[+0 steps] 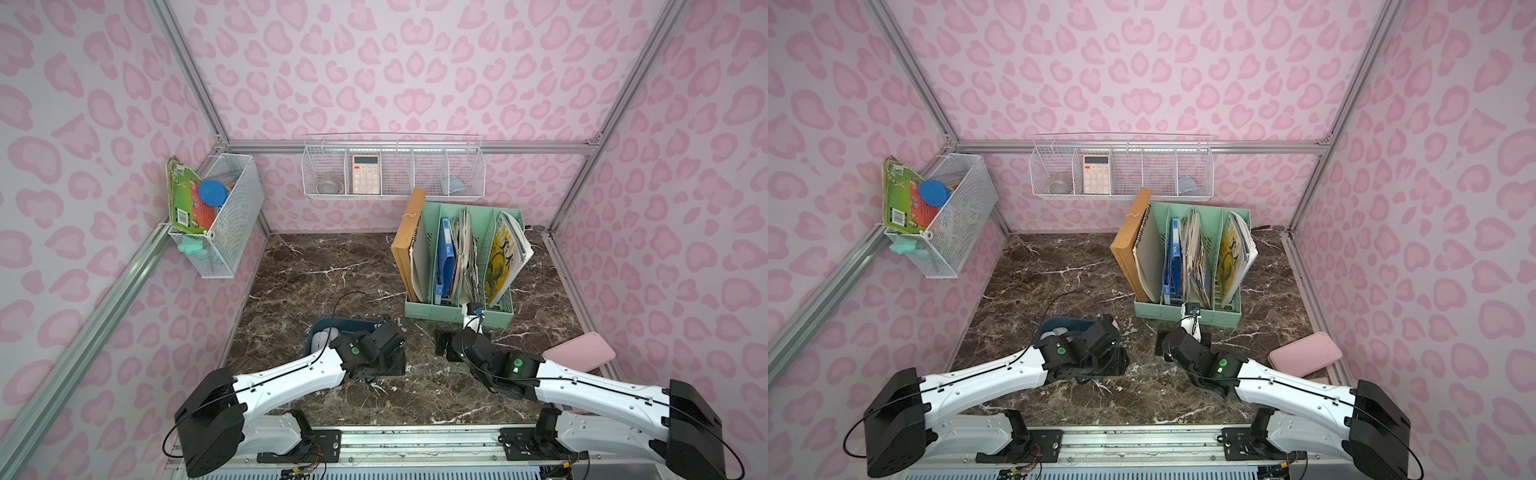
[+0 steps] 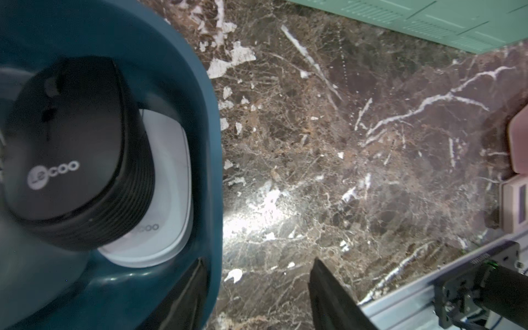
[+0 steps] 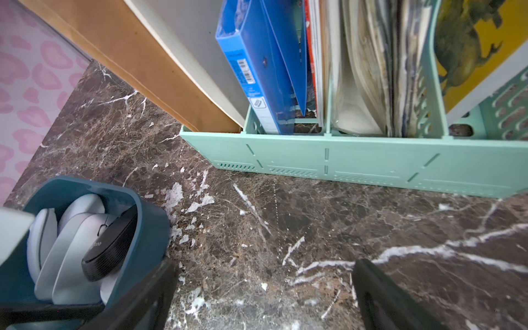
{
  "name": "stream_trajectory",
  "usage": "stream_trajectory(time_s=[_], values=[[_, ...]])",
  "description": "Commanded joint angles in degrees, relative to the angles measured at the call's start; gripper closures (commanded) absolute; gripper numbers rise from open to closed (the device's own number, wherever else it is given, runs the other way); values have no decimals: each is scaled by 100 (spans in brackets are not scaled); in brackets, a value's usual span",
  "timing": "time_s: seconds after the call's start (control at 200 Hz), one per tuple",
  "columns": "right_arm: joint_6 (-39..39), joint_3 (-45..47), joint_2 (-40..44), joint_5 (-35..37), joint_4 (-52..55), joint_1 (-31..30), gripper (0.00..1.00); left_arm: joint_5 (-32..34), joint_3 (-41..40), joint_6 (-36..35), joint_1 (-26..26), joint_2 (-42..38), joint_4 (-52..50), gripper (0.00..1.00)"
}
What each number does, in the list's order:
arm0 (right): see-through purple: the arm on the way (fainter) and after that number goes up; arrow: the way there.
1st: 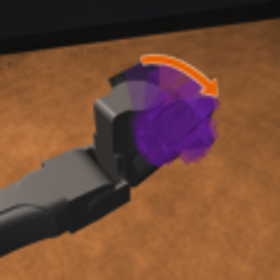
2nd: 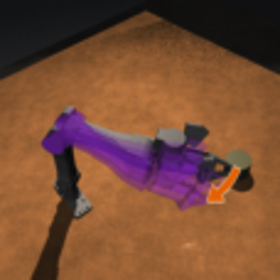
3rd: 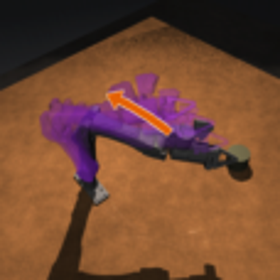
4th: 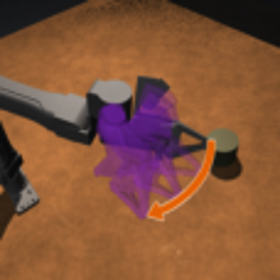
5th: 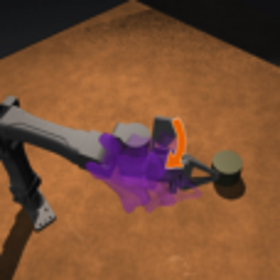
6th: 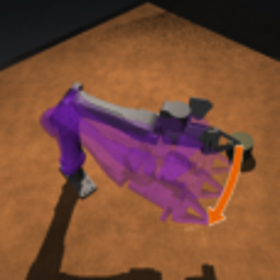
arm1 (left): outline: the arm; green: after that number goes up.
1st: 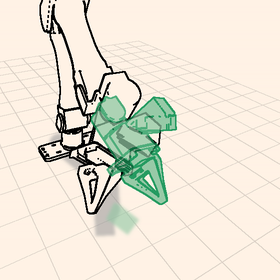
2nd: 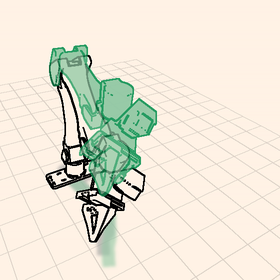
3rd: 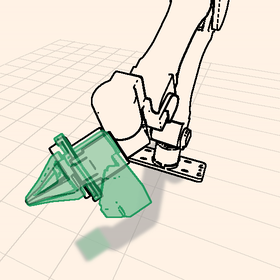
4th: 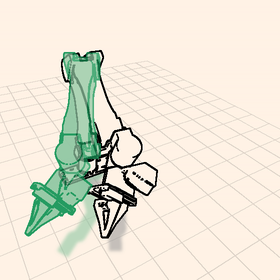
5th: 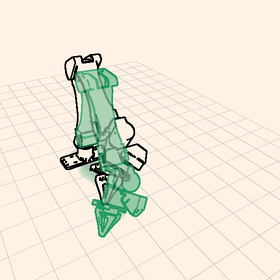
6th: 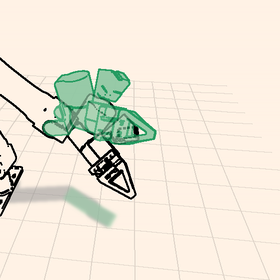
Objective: Take out the mouse from the storage box
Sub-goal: Move the storage box to the center of the board.
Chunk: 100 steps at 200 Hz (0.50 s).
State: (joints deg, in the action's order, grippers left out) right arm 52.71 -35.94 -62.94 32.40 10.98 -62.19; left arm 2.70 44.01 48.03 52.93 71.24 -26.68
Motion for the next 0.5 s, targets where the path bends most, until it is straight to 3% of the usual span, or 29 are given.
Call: stream_trajectory(time_s=[0.0,0.125,0.265,0.345,0.495], values=[[205,15,32,106,76,-55,1,443,89,-101,6,-525,-409,32],[130,12,-104,6,-184,-225,1,1580,292,-157,-338,-1452,-1659,19],[-9,-190,-531,-66,-489,-522,1,2157,103,-270,-1453,-2602,-2166,11],[-64,-408,-895,-97,-559,-673,1,2323,-83,-270,-2100,-3198,-2238,2],[-69,-826,-1569,-537,-565,-718,1,2286,-220,-57,-3072,-3442,-2210,1]])
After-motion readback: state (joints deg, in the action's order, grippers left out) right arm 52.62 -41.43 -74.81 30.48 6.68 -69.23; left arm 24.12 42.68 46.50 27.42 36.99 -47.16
